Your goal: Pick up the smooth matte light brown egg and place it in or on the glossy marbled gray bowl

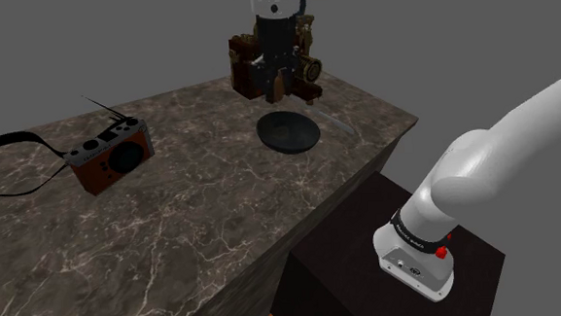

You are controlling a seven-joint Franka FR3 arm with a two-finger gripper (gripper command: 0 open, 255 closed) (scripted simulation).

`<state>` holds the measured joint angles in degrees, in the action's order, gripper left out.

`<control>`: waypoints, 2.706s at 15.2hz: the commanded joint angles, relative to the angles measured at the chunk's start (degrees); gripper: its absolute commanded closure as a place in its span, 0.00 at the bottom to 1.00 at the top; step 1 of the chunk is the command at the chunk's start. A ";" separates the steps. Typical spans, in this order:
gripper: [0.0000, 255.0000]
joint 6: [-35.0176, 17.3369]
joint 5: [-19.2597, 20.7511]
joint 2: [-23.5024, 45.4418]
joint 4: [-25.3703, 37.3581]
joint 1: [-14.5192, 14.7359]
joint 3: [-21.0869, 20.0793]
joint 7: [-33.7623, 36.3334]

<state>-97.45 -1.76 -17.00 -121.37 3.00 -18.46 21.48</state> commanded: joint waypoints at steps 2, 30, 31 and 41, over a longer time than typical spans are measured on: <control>1.00 0.37 -1.10 -8.43 -7.80 -0.07 2.45 -3.55; 0.00 -8.10 -1.25 -6.82 -14.71 0.18 1.64 -2.83; 0.00 -6.15 -1.21 -6.93 -12.87 0.16 1.73 -2.83; 0.00 -2.71 -1.10 -6.92 -9.42 0.09 1.84 -2.80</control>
